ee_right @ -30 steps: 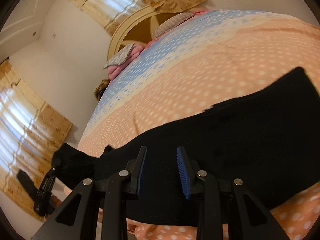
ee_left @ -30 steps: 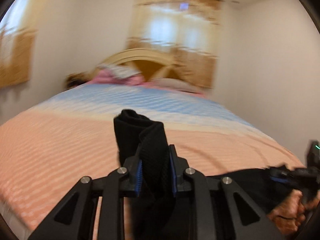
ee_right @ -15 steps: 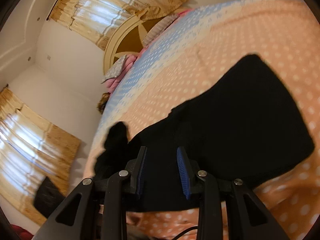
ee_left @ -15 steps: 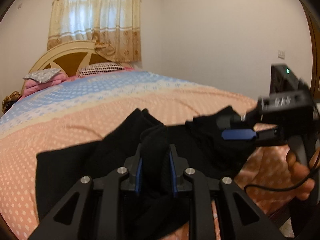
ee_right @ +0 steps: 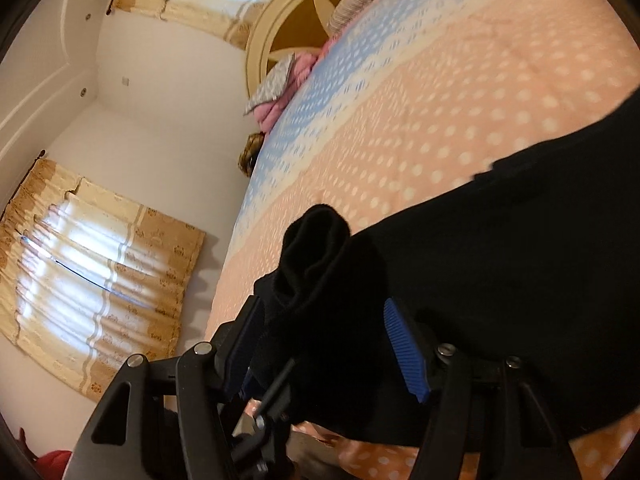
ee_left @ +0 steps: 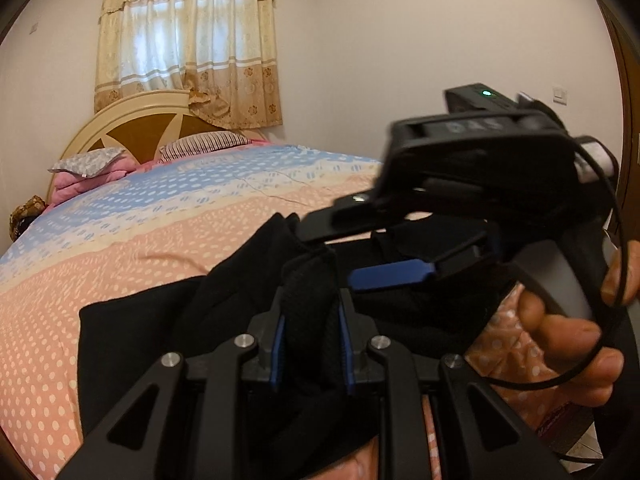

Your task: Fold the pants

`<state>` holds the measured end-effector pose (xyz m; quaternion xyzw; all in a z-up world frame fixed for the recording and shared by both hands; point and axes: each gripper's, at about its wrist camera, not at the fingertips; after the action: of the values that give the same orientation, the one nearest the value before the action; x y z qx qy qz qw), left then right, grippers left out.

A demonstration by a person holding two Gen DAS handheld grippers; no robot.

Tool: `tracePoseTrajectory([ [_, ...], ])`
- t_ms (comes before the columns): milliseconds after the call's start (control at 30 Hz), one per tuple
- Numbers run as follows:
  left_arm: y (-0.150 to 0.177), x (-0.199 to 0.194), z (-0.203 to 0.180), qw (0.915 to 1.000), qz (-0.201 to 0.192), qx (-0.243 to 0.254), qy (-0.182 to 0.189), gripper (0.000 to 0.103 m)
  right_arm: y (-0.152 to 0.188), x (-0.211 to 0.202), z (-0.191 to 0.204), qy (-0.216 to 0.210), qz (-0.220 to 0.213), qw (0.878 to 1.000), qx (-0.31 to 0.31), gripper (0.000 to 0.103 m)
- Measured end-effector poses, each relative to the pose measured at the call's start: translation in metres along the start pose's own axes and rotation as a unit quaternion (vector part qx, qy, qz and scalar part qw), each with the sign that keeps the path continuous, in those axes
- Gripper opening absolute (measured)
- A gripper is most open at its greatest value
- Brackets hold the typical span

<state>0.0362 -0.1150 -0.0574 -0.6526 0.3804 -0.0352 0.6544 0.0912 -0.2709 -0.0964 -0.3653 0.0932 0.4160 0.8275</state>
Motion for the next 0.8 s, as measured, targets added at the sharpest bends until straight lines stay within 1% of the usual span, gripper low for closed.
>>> tracePoseTrajectory([
  [100,0.001,0.002,0.0,1.0,0.004,-0.001,0.002,0.024,-0.001,0.01,0.002,0.002,0.007,1.0,0.002,0.064],
  [267,0.005,0.004,-0.006,0.9999,0.009,0.011,-0.002,0.024,-0.002,0.03,0.002,0.023,0.044,0.999,0.0,0.064],
  [333,0.005,0.006,-0.007,0.9998,0.011,0.018,-0.004,0.024,-0.001,0.036,0.003,0.015,0.047,0.999,-0.003,0.064],
  [367,0.006,0.006,-0.007,0.9997,0.012,0.02,-0.005,0.025,0.0,0.038,0.006,0.018,0.044,0.999,-0.014,0.064],
  [400,0.007,0.006,-0.008,0.9996,0.016,0.021,-0.003,0.026,0.001,0.038,0.008,0.024,0.042,0.998,-0.025,0.056],
  [433,0.005,0.007,-0.008,0.9995,0.023,0.021,-0.001,0.033,0.002,0.039,0.011,0.03,0.041,0.998,-0.036,0.044],
  [467,0.004,0.006,-0.01,0.9993,0.031,0.019,0.0,0.034,0.003,0.043,0.013,0.025,0.045,0.998,-0.04,0.024],
  [500,0.001,0.004,-0.011,0.9991,0.039,0.016,0.007,0.036,0.003,0.043,0.012,0.024,0.045,0.998,-0.038,0.023],
  [567,-0.009,-0.003,-0.012,0.9984,0.047,0.011,0.029,0.048,0.002,0.037,0.01,0.032,0.037,0.998,-0.041,0.017],
  [600,-0.014,-0.008,-0.011,0.9985,0.041,0.006,0.037,0.056,0.0,0.032,0.01,0.031,0.033,0.998,-0.044,0.016],
  [633,-0.02,-0.014,-0.011,0.9988,0.029,0.002,0.04,0.061,-0.003,0.024,0.011,0.027,0.026,0.998,-0.048,0.016],
  [667,-0.028,-0.023,-0.01,0.9991,0.012,-0.001,0.041,0.062,-0.005,0.015,0.011,0.024,0.019,0.998,-0.053,0.016],
  [733,-0.039,-0.033,-0.008,0.9991,-0.007,-0.003,0.043,0.063,-0.011,-0.007,0.015,0.025,0.003,0.997,-0.071,0.016],
  [800,-0.049,-0.04,-0.005,0.999,-0.028,-0.009,0.034,0.063,-0.019,-0.028,0.016,0.031,-0.008,0.996,-0.085,0.016],
])
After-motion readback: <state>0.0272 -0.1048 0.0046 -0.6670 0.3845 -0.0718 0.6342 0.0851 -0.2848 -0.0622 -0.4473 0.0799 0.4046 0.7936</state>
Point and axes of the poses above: each gripper's, at about its wrist camera, not at the fingertips, and x roughly the way its jaws point, z to its left, y to its underside, and after that the axes turned 11 degrees about -x, right-handed
